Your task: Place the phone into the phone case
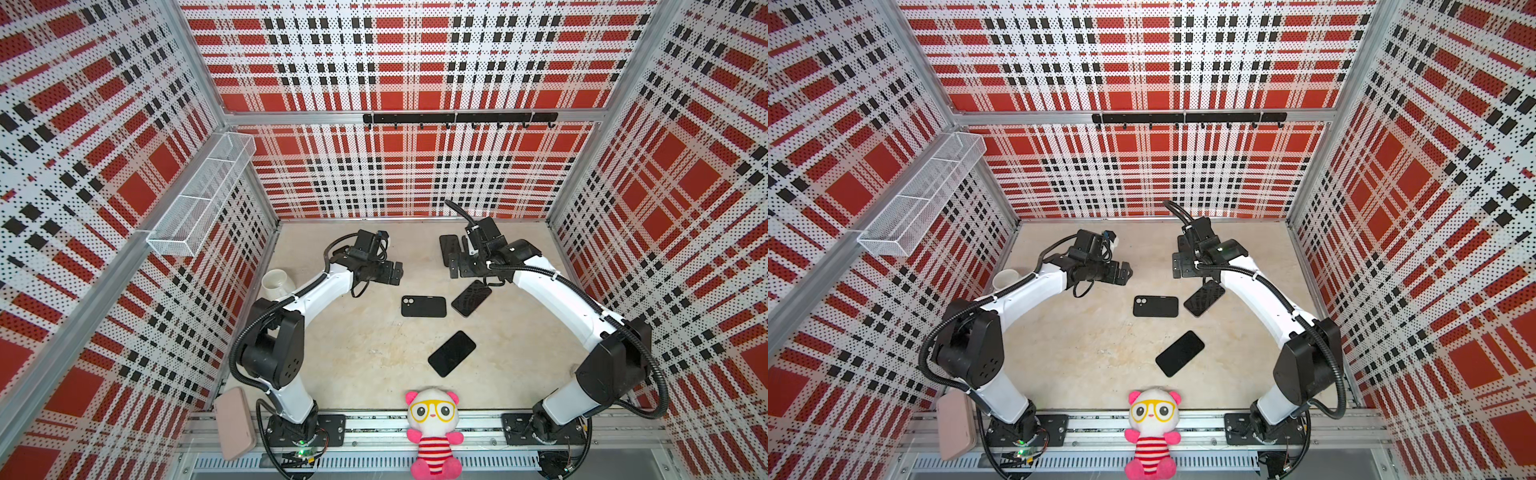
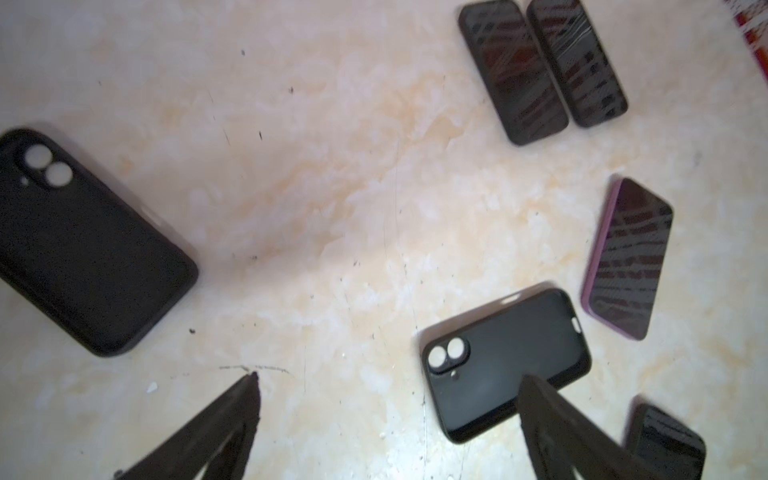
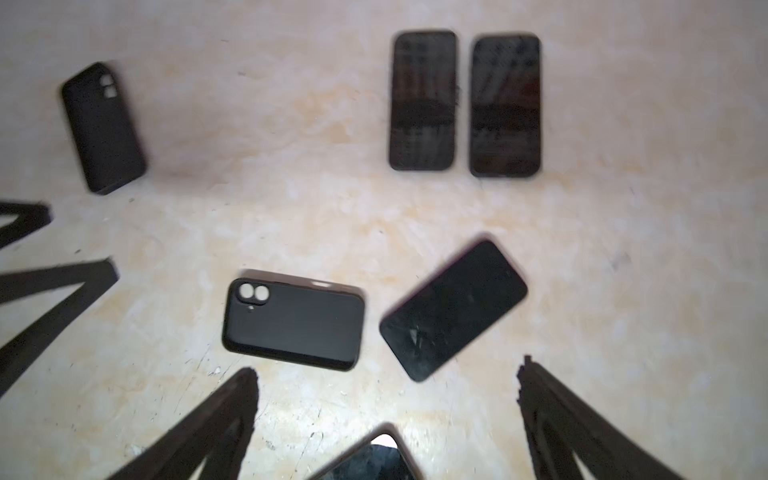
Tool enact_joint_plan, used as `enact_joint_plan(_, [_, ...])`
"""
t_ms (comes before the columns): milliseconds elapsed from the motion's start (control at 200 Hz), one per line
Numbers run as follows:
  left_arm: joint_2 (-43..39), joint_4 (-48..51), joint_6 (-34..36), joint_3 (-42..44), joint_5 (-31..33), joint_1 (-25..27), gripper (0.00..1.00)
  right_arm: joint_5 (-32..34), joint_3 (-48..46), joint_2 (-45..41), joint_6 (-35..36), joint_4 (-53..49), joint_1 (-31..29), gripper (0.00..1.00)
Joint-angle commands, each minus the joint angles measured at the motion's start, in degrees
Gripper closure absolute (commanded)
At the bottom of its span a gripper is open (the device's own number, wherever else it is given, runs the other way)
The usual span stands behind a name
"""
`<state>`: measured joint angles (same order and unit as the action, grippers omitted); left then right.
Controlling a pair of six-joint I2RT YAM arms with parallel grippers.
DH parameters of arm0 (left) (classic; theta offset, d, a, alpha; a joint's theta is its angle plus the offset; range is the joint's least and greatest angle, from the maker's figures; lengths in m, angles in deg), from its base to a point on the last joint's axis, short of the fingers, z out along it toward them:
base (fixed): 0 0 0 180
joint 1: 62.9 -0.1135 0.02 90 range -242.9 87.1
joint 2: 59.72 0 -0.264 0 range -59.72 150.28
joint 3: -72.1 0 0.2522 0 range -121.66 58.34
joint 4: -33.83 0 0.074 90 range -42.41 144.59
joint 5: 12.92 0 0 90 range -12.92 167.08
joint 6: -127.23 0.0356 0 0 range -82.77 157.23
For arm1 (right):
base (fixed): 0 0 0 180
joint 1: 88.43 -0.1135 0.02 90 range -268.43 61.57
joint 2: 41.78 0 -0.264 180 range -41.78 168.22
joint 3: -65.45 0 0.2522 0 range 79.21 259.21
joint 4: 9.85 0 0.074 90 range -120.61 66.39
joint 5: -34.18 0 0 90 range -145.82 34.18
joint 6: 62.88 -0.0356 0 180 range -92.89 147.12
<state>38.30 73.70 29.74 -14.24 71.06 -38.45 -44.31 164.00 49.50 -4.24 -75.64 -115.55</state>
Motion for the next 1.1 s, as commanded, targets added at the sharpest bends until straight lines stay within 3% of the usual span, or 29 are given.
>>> enact_joint_plan(0, [-3.6,1.0,1.8,0.2,2.5,0.6,0.02,6.7,1.4,3.2,-17.5,-11.1,1.2,0.0])
enact_joint_plan(60, [-4.6,0.2,1.4,0.6,1.3,-0.5,0.02,6.3,1.4,6.3,-19.3,-12.3,2.0,0.0])
enact_joint_plan(205, [-5.9,-0.1,0.0,0.4,-2.9,-5.4,0.02,-2.4,-0.6,12.5,-22.3,-7.9,3.1,0.0])
enact_joint_plan(296, [-6.9,-0.5,0.6,0.9,-0.9,-6.9,0.02,-4.2,0.0,16.0,-24.0,-7.4,3.2,0.0])
enact_joint_plan(396, [-7.2,-0.4,1.2,1.0,2.6,-7.5,0.02,-4.6,-0.2,17.5,-25.8,-6.4,3.8,0.0])
enact_joint_plan(581, [-7.3,-0.4,1.0,1.0,-1.6,-7.9,0.02,-9.2,-4.7,17.1,-29.3,-1.0,7.5,0.0])
enact_joint_plan(792, [-7.3,-0.4,1.1,1.0,-1.0,-8.2,0.02,-14.3,-4.5,20.9,-28.5,1.8,9.5,0.0])
enact_joint_plan(1092, [-8.1,-0.4,1.4,1.0,-0.7,-8.6,0.02,-14.2,-0.7,24.8,-27.8,0.6,9.5,0.0])
